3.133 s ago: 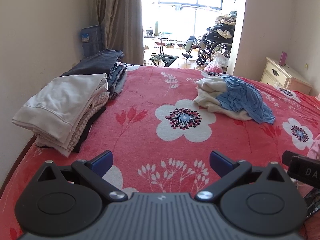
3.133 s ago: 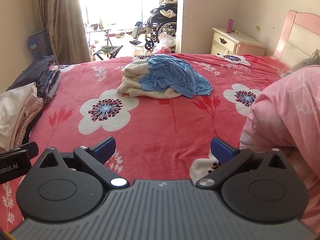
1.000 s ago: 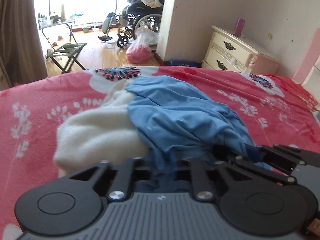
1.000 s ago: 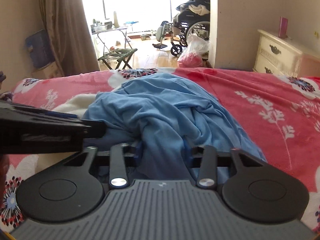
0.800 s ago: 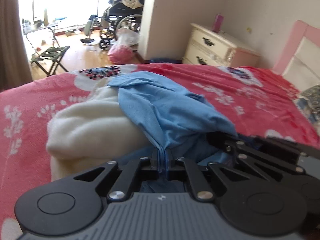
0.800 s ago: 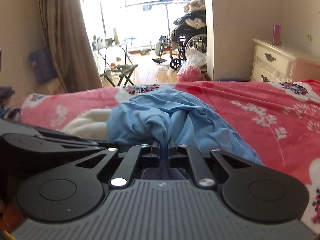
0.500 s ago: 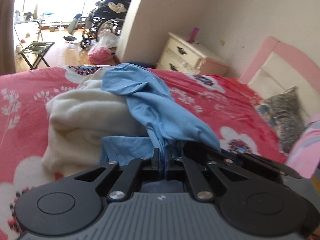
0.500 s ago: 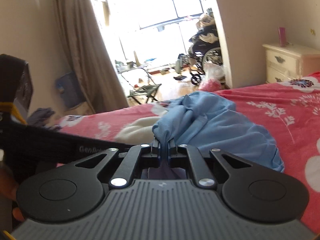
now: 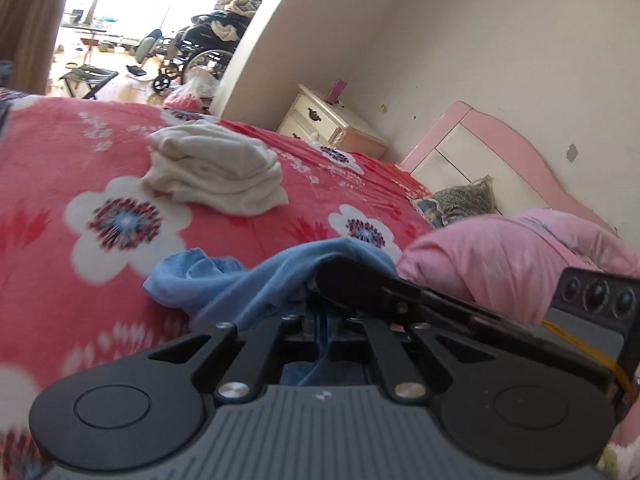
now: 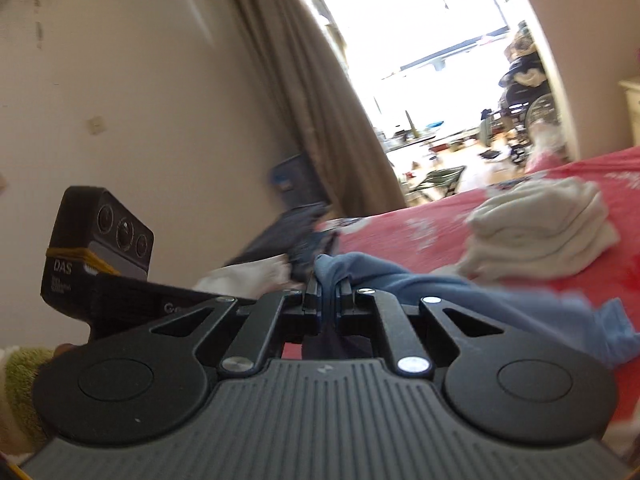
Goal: Fold clothes
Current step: 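Lift the blue T-shirt off the cream towel with both grippers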
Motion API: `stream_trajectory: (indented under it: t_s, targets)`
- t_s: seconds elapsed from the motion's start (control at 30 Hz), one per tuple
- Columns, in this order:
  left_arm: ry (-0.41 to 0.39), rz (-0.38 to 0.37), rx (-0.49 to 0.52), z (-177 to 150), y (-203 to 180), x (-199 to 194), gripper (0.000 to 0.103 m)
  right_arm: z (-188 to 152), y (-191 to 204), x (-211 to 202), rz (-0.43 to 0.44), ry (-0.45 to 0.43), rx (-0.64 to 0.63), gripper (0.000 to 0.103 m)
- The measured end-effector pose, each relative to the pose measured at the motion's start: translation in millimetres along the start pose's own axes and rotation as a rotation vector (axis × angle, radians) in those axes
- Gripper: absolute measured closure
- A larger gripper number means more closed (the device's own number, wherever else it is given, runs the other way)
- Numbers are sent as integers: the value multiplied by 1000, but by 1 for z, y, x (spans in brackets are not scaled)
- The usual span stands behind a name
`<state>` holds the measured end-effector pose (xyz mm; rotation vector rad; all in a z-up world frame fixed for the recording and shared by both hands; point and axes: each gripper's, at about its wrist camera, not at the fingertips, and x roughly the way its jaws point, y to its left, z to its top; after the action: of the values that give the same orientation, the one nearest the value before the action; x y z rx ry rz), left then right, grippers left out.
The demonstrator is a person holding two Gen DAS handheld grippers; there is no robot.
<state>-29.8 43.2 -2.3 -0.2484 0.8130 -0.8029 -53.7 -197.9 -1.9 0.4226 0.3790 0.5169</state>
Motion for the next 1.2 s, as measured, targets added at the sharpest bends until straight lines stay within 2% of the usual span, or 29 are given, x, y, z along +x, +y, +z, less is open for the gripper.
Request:
stream_trajectory:
  t_s: [0.17,0.23,0.3,0.33,0.37,0.43,0.5,0.6,0.67,0.73,0.8,0.93,1.03,1.1,1.17,1.2]
  targets:
    - [-39,26,-114,-56,0,-83,100,-29,60,-24,120,69,115,99]
    - [-57,45,-143,-71,7,-99,99,-36,78,-27,150,98,144,99]
    - [-62,64,-173,-82,16,-109,95,-40,93,-24,154,130,133,99]
    - [-73,97,-179,-87,21,-112,91,-41,96,-22,145,145,134,99]
    - [-85,131,-184,-91,26,-115,82,-42,97,-22,119,150,131,99]
    - [-86,203,-190,-97,38,-114,73,-40,90,-25,53,149,144,99]
    - [-72,239,-196,-102,49,-112,67,-35,72,-35,-32,127,181,99]
    - [-43,270,-190,-109,60,-103,54,-26,37,-59,-232,81,167,99]
    - [-9,282,-171,-114,64,-91,45,-28,14,-77,-380,85,165,99]
    - [37,295,-144,-122,66,-73,43,-42,-10,-89,-534,146,197,96]
    - [80,301,-110,-127,66,-55,41,-63,-34,-91,-680,281,227,95]
    - [146,300,-31,-134,61,-15,40,-104,-57,-103,-839,416,266,90]
    - [184,291,35,-136,53,14,40,-106,-51,-120,-906,371,214,77]
    - [209,274,77,-137,47,32,40,-99,-40,-123,-919,332,137,74]
    - [232,252,130,-139,38,50,40,-98,-30,-108,-829,357,42,68]
    - [239,245,158,-140,34,58,40,-99,-26,-99,-776,374,-5,58]
